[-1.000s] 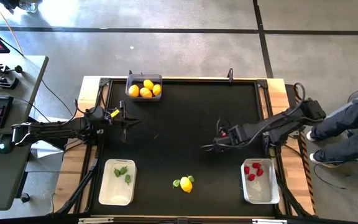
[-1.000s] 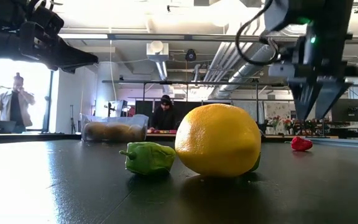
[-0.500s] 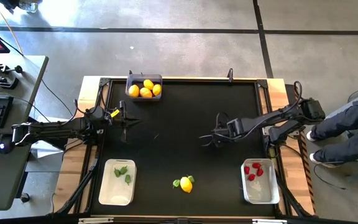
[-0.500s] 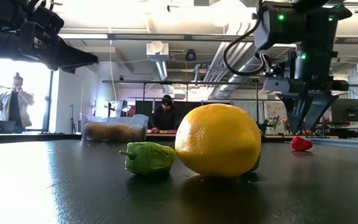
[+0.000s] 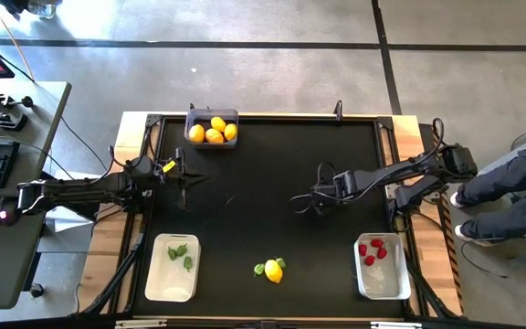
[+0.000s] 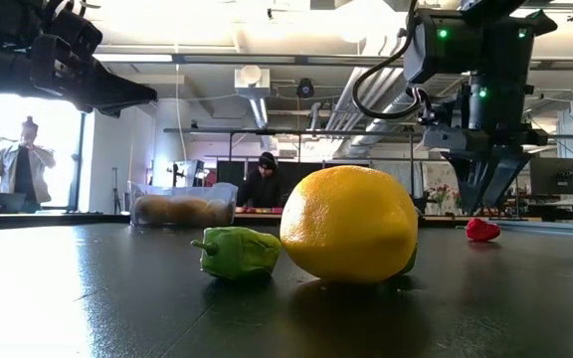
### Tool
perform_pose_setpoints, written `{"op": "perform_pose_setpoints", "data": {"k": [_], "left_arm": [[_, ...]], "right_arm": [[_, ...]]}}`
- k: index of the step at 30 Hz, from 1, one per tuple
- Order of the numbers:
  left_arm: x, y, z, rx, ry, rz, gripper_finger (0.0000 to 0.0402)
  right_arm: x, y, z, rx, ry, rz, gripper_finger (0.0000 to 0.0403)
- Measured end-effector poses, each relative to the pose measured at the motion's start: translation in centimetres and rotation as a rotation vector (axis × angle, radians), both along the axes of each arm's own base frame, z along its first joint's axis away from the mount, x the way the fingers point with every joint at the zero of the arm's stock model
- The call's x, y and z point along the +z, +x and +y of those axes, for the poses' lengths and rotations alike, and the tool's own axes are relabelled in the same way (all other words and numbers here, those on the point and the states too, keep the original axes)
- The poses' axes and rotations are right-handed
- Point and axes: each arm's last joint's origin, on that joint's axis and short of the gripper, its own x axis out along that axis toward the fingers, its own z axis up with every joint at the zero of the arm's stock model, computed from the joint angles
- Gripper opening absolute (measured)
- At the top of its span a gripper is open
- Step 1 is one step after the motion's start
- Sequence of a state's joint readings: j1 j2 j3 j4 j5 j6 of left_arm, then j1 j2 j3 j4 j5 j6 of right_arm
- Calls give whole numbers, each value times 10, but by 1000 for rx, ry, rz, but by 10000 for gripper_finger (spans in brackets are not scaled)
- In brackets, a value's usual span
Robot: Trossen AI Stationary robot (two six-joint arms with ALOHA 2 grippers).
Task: Sort produce into baskets
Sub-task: Put the red chili pepper into the gray bin
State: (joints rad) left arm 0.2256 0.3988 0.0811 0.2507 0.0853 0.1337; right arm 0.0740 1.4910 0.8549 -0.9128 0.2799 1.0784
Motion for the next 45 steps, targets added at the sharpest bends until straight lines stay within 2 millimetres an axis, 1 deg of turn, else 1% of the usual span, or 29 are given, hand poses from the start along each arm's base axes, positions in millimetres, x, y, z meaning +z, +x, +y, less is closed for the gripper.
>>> {"op": "perform_pose_setpoints", "data": {"k": [10, 16, 18, 20, 22, 27, 30, 33, 37, 40, 45], "left_arm": [[0, 0, 0, 0, 0, 0, 1], [0, 0, 0, 0, 0, 1, 1], [0, 0, 0, 0, 0, 0, 1], [0, 0, 0, 0, 0, 0, 1], [0, 0, 0, 0, 0, 0, 1], [0, 0, 0, 0, 0, 0, 1], [0, 0, 0, 0, 0, 0, 1], [0, 0, 0, 0, 0, 1, 1], [0, 0, 0, 0, 0, 0, 1], [0, 0, 0, 0, 0, 0, 1], [0, 0, 0, 0, 0, 0, 1]], "right_arm": [[-3, 2, 1, 29, 45, 14, 216], [-19, 9, 2, 86, 59, 69, 215], [-23, 12, 2, 94, 64, 69, 207], [-27, 14, 2, 95, 67, 72, 192], [-30, 15, 3, 95, 75, 78, 166], [-31, 16, 3, 96, 90, 76, 79], [-29, 18, 3, 96, 91, 72, 35], [-24, 23, 4, 100, 93, 56, 14], [-10, 31, 6, 101, 93, 37, 16], [8, 38, 10, 109, 93, 40, 19], [43, 43, 22, 105, 94, 78, 18]]}}
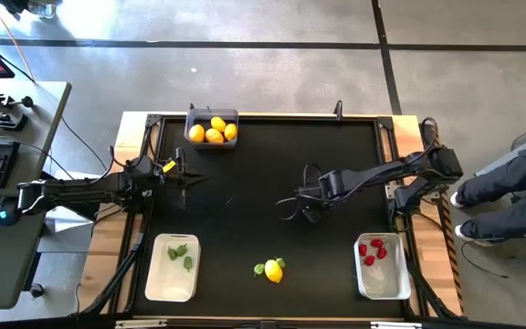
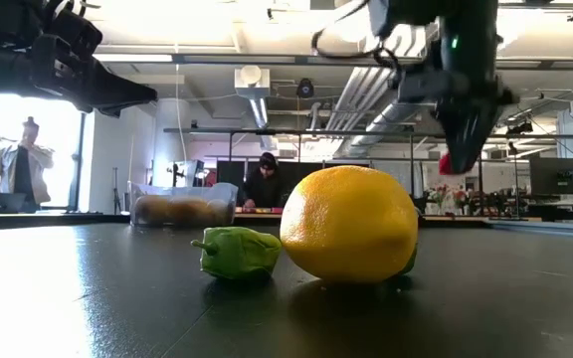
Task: Sort produce into baskets
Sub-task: Put the red chili pepper into the gray bin
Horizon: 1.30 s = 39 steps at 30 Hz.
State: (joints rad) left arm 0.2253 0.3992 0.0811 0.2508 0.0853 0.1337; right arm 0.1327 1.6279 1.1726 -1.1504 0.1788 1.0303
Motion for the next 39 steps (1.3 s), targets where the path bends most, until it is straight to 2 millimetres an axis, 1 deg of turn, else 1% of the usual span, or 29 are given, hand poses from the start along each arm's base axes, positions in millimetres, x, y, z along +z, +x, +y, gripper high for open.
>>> {"op": "perform_pose_setpoints", "data": {"k": [5, 8, 14, 17, 19, 23, 29, 34, 39], "left_arm": [[0, 0, 0, 0, 0, 0, 1], [0, 0, 0, 0, 0, 0, 1], [0, 0, 0, 0, 0, 0, 1], [0, 0, 0, 0, 0, 0, 1], [0, 0, 0, 0, 0, 0, 1], [0, 0, 0, 0, 0, -1, 1], [0, 0, 0, 0, 0, 0, 1], [0, 0, 0, 0, 0, 0, 1], [0, 0, 0, 0, 0, 0, 1]], "right_arm": [[28, -6, 18, -45, 28, 73, 18], [40, -13, 31, -83, 40, 120, 17], [58, -28, 58, -152, 61, 181, 17], [64, -35, 75, -186, 114, 166, 17], [68, -44, 86, -243, 154, 177, 17], [72, -60, 109, -310, 207, 217, 16], [72, -79, 134, -374, 170, 214, 16], [72, -88, 145, -419, 158, 202, 16], [73, -89, 147, -422, 158, 199, 16]]}}
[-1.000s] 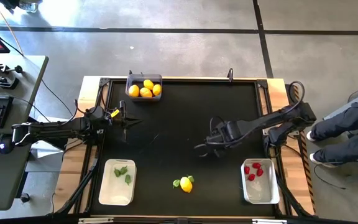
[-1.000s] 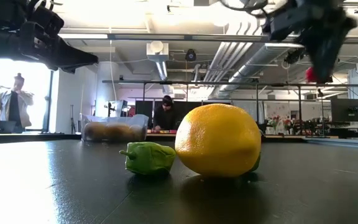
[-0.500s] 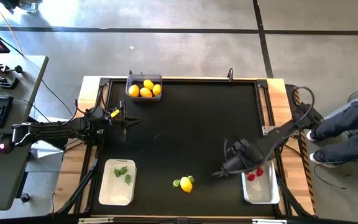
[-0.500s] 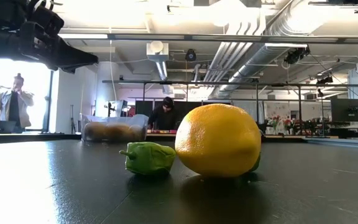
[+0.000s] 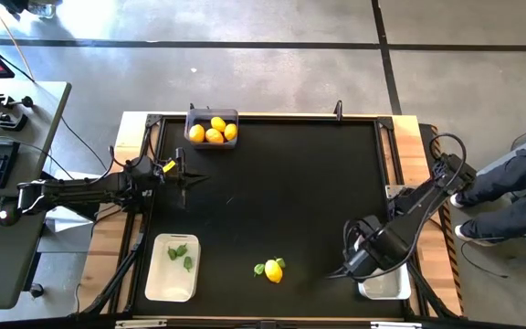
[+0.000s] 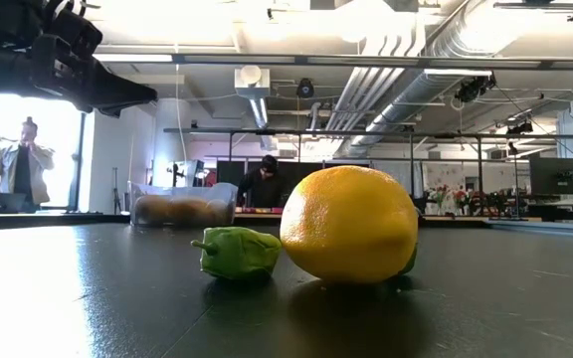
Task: Sort produce into baskets
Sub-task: Put the red chili pepper into the gray bin
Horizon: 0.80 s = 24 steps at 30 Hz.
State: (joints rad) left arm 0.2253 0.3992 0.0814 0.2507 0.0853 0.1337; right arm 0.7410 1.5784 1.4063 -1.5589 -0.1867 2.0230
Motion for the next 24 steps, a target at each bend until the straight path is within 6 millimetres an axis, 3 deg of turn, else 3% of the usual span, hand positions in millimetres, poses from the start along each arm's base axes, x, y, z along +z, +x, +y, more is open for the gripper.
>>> {"op": "perform_pose_setpoints", "data": {"k": [24], "left_arm": [[0, 0, 0, 0, 0, 1, 1]], "right_arm": [[0, 11, -5, 24, 42, -52, 16]]}}
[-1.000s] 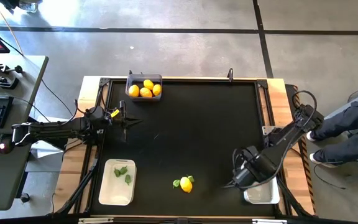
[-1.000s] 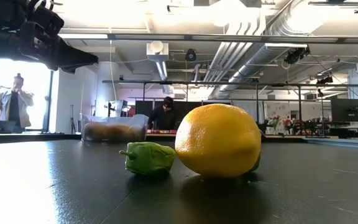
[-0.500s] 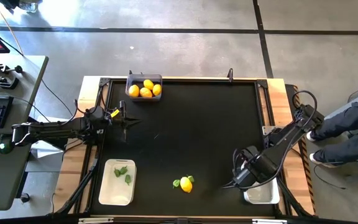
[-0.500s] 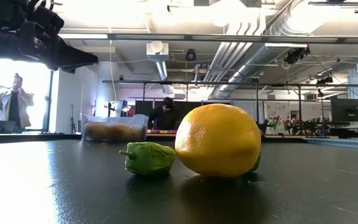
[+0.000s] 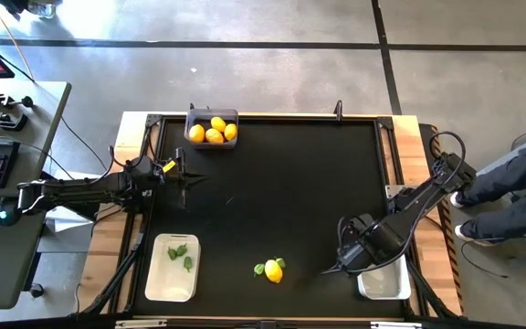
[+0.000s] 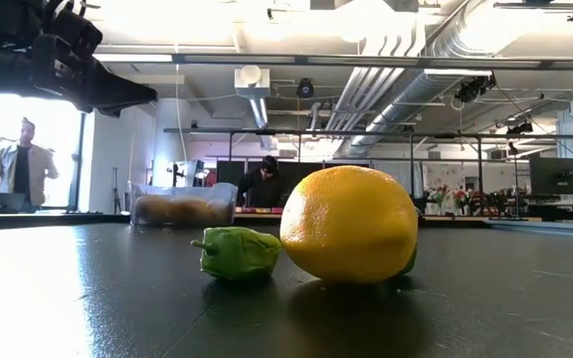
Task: Sort produce into baskets
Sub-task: Put the red chili pepper into the gray bin
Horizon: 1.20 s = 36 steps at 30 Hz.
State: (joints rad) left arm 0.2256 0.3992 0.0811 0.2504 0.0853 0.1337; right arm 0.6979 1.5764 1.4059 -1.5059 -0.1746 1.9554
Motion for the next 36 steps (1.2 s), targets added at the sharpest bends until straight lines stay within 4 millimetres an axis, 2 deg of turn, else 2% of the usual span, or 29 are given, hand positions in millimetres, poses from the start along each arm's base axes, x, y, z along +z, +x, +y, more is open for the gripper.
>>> {"op": "perform_pose_setpoints", "data": {"k": [8, 15, 23, 31, 36], "left_arm": [[0, 0, 0, 0, 0, -1, 1], [0, 0, 0, 0, 0, -1, 1], [0, 0, 0, 0, 0, -1, 1], [0, 0, 0, -1, 0, -1, 1], [0, 0, 0, 0, 0, -1, 1]], "right_arm": [[-2, 0, 3, -27, 60, 28, 16], [-41, 0, -1, 51, 80, 48, 16], [-74, -22, -14, 91, 149, 74, 16], [-102, -35, -24, 78, 192, 42, 19], [-112, -36, -25, 85, 225, 40, 47]]}}
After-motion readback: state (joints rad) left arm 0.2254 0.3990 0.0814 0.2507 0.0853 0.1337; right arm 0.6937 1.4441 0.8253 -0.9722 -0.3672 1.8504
